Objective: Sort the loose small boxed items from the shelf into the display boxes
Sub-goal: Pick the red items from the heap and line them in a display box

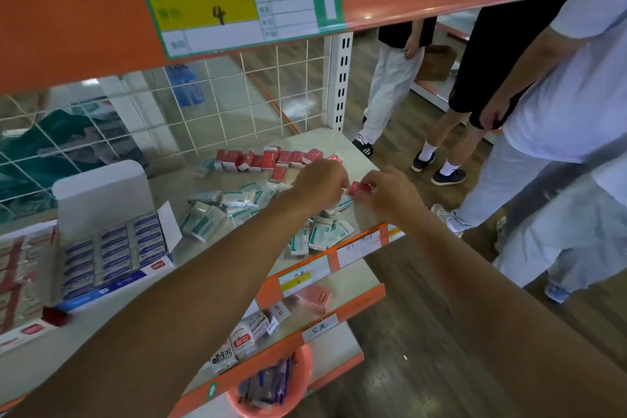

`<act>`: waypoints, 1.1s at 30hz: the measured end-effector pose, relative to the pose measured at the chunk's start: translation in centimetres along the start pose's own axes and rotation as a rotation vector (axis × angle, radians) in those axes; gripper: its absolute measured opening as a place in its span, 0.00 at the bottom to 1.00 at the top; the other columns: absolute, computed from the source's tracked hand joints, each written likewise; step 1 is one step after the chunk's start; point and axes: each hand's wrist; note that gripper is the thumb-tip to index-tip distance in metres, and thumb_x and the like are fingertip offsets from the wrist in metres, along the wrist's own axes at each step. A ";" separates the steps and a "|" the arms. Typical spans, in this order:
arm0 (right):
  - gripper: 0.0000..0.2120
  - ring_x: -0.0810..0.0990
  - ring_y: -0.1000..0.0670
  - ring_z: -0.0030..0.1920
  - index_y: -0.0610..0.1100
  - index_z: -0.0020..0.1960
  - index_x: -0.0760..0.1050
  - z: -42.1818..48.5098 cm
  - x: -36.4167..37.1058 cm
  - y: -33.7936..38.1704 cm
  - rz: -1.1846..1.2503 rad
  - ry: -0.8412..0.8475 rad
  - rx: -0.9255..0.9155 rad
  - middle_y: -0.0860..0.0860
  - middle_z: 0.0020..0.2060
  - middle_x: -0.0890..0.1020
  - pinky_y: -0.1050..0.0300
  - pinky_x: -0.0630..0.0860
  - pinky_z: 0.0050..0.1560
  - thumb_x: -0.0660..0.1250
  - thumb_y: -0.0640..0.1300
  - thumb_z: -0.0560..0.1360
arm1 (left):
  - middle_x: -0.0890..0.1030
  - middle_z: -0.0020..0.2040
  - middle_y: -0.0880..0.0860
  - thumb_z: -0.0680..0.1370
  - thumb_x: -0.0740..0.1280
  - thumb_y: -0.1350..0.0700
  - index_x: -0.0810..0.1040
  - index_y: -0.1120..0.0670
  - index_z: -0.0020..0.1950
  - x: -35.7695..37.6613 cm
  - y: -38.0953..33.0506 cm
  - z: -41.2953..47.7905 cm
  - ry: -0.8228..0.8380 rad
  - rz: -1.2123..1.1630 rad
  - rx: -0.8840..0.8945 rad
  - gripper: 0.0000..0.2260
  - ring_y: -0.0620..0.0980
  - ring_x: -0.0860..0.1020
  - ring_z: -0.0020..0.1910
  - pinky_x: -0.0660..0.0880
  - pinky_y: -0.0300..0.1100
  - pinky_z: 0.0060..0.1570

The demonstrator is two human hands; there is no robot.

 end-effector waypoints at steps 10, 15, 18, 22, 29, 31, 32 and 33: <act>0.10 0.76 0.49 0.46 0.49 0.50 0.78 0.0 0.0 0.1 0.041 -0.013 0.041 0.50 0.46 0.79 0.54 0.74 0.45 0.67 0.54 0.75 | 0.83 0.53 0.56 0.75 0.71 0.56 0.80 0.57 0.59 0.1 0.4 -0.1 -0.047 -0.057 -0.084 0.14 0.53 0.80 0.50 0.77 0.44 0.52; 0.13 0.77 0.50 0.45 0.50 0.51 0.75 -0.6 0.1 0.3 0.146 -0.002 0.117 0.52 0.45 0.81 0.52 0.77 0.48 0.70 0.56 0.72 | 0.81 0.56 0.56 0.74 0.72 0.61 0.79 0.56 0.59 0.2 -0.6 0.4 -0.009 -0.094 -0.086 0.14 0.52 0.79 0.52 0.75 0.40 0.50; 0.19 0.78 0.50 0.48 0.51 0.58 0.75 -1.2 -0.2 0.0 0.222 -0.039 0.134 0.53 0.48 0.81 0.52 0.77 0.52 0.71 0.58 0.71 | 0.80 0.57 0.56 0.74 0.72 0.61 0.78 0.56 0.59 0.3 -1.0 0.6 0.017 -0.099 -0.106 0.14 0.53 0.78 0.53 0.75 0.42 0.50; 0.20 0.77 0.48 0.51 0.51 0.65 0.74 -1.7 -1.0 -0.1 0.246 -0.081 0.056 0.49 0.52 0.79 0.56 0.73 0.51 0.69 0.52 0.74 | 0.80 0.55 0.55 0.73 0.72 0.63 0.76 0.56 0.59 0.4 -1.3 0.7 -0.008 -0.103 -0.112 0.15 0.53 0.78 0.51 0.74 0.41 0.47; 0.17 0.76 0.55 0.39 0.50 0.64 0.75 -1.4 -2.7 2.1 0.389 -0.094 0.018 0.55 0.41 0.78 0.63 0.69 0.39 0.68 0.50 0.76 | 0.79 0.54 0.55 0.71 0.72 0.65 0.75 0.56 0.59 -2.2 -0.4 -0.3 -0.123 -0.256 -0.129 0.18 0.50 0.76 0.49 0.71 0.36 0.42; 0.15 0.76 0.55 0.38 0.51 0.62 0.76 -1.4 -2.9 3.4 0.411 -0.075 -0.016 0.54 0.40 0.79 0.60 0.72 0.39 0.68 0.51 0.76 | 0.79 0.52 0.53 0.69 0.73 0.64 0.76 0.56 0.58 -3.3 0.6 -1.2 -0.145 -0.293 -0.140 0.18 0.47 0.75 0.46 0.69 0.36 0.41; 0.15 0.77 0.54 0.39 0.51 0.61 0.76 -1.4 -2.8 4.0 0.412 -0.067 -0.031 0.53 0.41 0.79 0.58 0.75 0.40 0.68 0.51 0.75 | 0.79 0.51 0.52 0.69 0.73 0.64 0.77 0.56 0.58 -3.9 1.0 -1.8 -0.155 -0.317 -0.148 0.18 0.47 0.74 0.45 0.69 0.36 0.42; 0.14 0.78 0.52 0.40 0.52 0.59 0.77 -1.4 -2.8 4.7 0.416 -0.059 -0.039 0.52 0.42 0.80 0.56 0.76 0.42 0.68 0.52 0.75 | 0.78 0.50 0.50 0.68 0.74 0.63 0.77 0.57 0.57 -4.4 1.6 -2.3 -0.162 -0.342 -0.161 0.18 0.46 0.75 0.45 0.70 0.36 0.43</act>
Point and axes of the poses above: each hand's wrist, its own z-axis towards the middle knuckle, its own x-axis out of the palm, y = z × x
